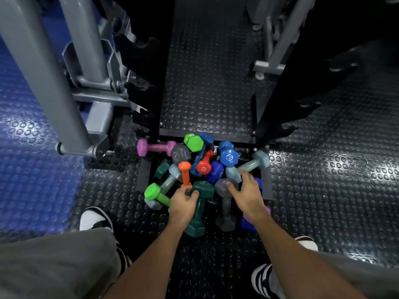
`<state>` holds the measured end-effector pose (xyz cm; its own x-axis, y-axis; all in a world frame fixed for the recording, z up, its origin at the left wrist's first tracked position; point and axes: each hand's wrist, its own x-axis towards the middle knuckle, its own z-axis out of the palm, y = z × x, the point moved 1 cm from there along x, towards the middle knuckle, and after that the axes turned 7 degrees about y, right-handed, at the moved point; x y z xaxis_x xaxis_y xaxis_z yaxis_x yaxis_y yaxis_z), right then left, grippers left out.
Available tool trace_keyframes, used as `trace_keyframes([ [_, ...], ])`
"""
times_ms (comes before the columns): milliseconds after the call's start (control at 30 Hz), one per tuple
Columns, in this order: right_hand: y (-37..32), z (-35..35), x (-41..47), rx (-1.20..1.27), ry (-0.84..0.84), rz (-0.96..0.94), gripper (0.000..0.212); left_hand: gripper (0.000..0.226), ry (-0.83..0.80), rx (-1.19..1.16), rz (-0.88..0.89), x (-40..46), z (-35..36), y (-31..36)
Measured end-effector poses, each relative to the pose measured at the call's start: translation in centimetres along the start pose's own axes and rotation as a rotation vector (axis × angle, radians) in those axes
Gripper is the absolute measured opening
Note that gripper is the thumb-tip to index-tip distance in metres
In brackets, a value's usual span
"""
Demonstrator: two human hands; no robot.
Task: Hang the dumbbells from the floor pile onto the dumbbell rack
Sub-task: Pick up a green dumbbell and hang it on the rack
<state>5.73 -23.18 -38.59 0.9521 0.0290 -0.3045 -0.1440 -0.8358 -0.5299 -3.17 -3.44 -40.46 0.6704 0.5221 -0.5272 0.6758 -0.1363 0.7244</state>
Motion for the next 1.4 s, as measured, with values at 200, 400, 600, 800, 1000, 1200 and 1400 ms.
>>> trace_keyframes([
  [200, -8.3, 2.3, 6.3, -0.013, 0.057, -0.266, 0.059, 0.016, 0.168, -0.079, 0.006, 2.8, -0.6, 0.6],
  [400, -14.6, 4.9, 11.3, -0.395, -0.156, -0.483, 0.081, 0.046, 0.284, 0.01, 0.024, 7.8, -1.6, 3.6],
  [600, -16.2, 6.5, 13.6, -0.547, -0.291, -0.57, 0.078, 0.058, 0.185, -0.034, 0.063, 14.5, -1.4, 5.8],
  [800, -15.5, 6.6, 14.2, -0.578, -0.281, -0.606, 0.08, 0.044, 0.028, 0.005, 0.095, 21.0, -0.6, 8.0],
  [1000, -13.4, 6.9, 15.2, -0.626, -0.252, -0.701, 0.077, 0.034, -0.076, 0.116, 0.106, 26.3, 1.2, 7.4],
  [1200, -12.7, 7.2, 15.5, -0.639, -0.19, -0.773, 0.072, 0.019, -0.179, 0.265, 0.14, 28.4, 2.7, 7.2],
  [1400, -12.5, 6.9, 15.5, -0.533, -0.183, -0.764, 0.058, 0.01, -0.293, 0.272, 0.143, 29.7, 3.4, 6.6],
])
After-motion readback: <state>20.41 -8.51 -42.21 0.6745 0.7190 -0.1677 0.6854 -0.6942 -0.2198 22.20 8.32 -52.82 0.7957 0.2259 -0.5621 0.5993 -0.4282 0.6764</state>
